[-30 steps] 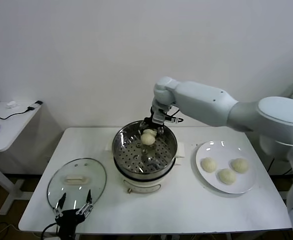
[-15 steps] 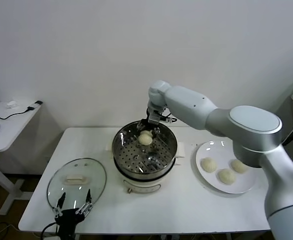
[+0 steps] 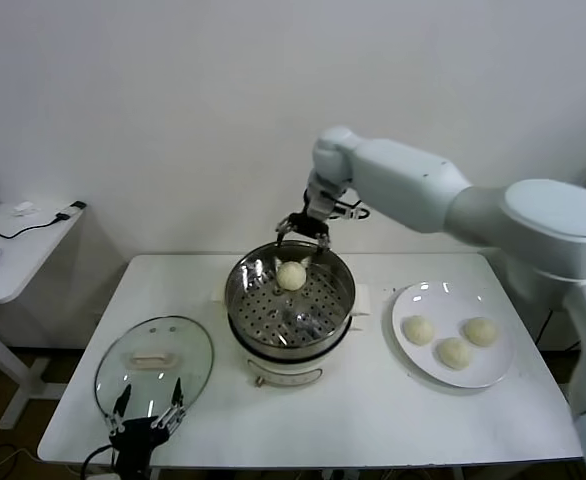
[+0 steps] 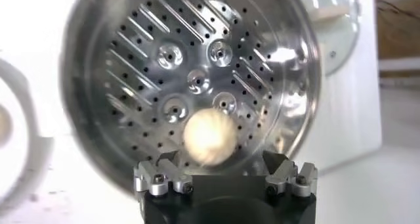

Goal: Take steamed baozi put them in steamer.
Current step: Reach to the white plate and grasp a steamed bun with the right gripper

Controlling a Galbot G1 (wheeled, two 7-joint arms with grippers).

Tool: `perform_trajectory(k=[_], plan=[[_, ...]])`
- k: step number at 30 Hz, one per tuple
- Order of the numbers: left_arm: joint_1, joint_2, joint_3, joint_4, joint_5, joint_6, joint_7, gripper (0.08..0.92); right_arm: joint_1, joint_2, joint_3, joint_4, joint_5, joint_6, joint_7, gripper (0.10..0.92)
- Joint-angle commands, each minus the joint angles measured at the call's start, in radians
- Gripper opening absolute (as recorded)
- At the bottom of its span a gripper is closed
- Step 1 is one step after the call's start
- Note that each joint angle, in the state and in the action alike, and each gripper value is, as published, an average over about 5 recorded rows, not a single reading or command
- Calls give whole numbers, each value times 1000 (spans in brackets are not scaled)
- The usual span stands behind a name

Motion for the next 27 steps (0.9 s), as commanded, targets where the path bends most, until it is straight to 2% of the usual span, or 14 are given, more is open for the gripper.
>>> perform_trajectory(k=[1,7,13,21,27], plan=[[-4,1,1,0,0,0,0,823,157,-318,-174,125,277,-344,-34,823],[-16,-1,0,7,0,-1,0,823,84,-471,-222,197,265,-512,28,823],[-24,-3,-9,14,-2,-2,0,823,-58,-548,-191,234,220,-631,77,823],[-29,-4,-27,30,-2,-4,-1,823,-265,-535,-70,196,185,-730,126,823],[-36,-8,-27,38,-2,-2,0,823,-366,-477,-10,136,176,-745,132,823]])
